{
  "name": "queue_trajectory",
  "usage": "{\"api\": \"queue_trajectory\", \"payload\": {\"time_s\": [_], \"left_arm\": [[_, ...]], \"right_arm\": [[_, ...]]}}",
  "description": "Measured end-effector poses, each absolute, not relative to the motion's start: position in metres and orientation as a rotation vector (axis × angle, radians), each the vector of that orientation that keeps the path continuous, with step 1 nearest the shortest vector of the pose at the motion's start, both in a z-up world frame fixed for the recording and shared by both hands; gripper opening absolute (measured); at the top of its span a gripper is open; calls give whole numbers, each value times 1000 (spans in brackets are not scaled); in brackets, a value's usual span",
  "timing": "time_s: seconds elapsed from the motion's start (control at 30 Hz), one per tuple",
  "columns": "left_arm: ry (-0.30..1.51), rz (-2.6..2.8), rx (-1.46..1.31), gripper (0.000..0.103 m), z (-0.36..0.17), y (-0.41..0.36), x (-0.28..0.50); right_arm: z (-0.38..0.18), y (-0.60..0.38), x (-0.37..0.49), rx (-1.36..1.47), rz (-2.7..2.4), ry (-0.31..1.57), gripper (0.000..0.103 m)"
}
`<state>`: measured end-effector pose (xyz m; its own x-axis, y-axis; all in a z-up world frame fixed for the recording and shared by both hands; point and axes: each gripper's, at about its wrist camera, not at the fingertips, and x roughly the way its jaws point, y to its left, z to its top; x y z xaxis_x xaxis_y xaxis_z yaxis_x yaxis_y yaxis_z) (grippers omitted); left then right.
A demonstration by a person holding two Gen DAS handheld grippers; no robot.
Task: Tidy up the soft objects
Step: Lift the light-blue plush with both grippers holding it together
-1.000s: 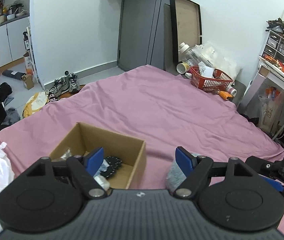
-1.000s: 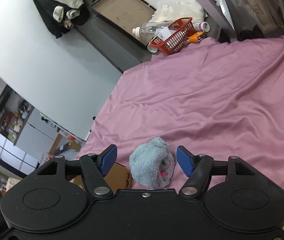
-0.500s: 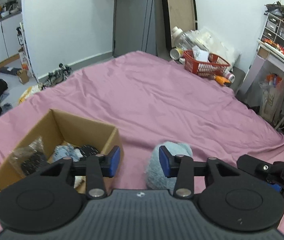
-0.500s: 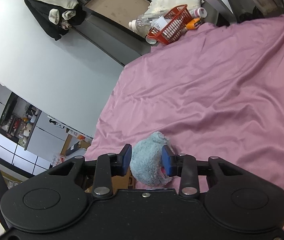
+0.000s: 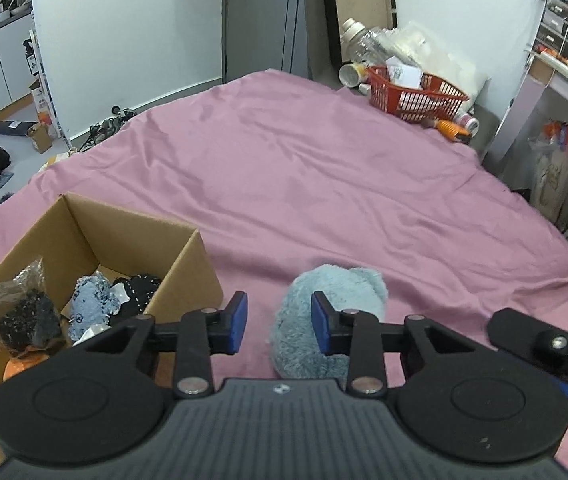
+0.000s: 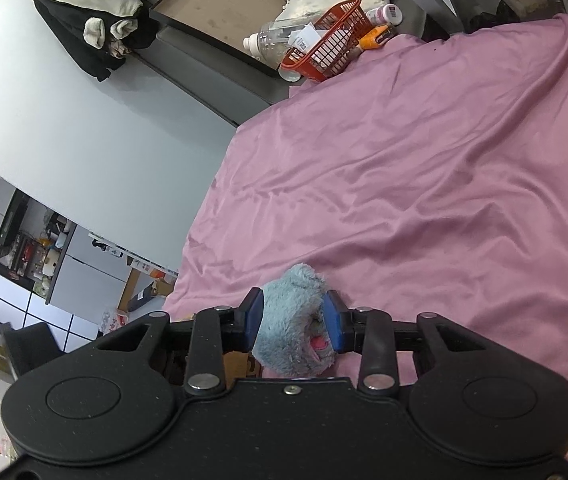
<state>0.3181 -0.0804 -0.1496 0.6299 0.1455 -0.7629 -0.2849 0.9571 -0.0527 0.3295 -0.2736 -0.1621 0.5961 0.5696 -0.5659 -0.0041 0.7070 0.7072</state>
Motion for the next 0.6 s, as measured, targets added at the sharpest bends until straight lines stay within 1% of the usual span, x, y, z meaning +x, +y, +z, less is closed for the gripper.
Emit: {"api": "queue_trajectory", "payload": {"time_s": [0.13,0.17,0.23,0.37,0.6], "left_arm": [[855,228,-167,34,-153,-86,321],[852,211,-169,39,-152,-88,322],[851,194,-173,43,-152,-90,322],[852,186,-177,56,-154,-95,322],[891,70,-317,57,-160,-101,319]], "right_arm": [[-165,-275,331,731,364,888,35],[-167,-275,331,732,362,891,35],[-169,-276,332,735,359,898,35],[-170,-279,332,749,352,901,35],[-178,-294,333,831,310,912,35]]}}
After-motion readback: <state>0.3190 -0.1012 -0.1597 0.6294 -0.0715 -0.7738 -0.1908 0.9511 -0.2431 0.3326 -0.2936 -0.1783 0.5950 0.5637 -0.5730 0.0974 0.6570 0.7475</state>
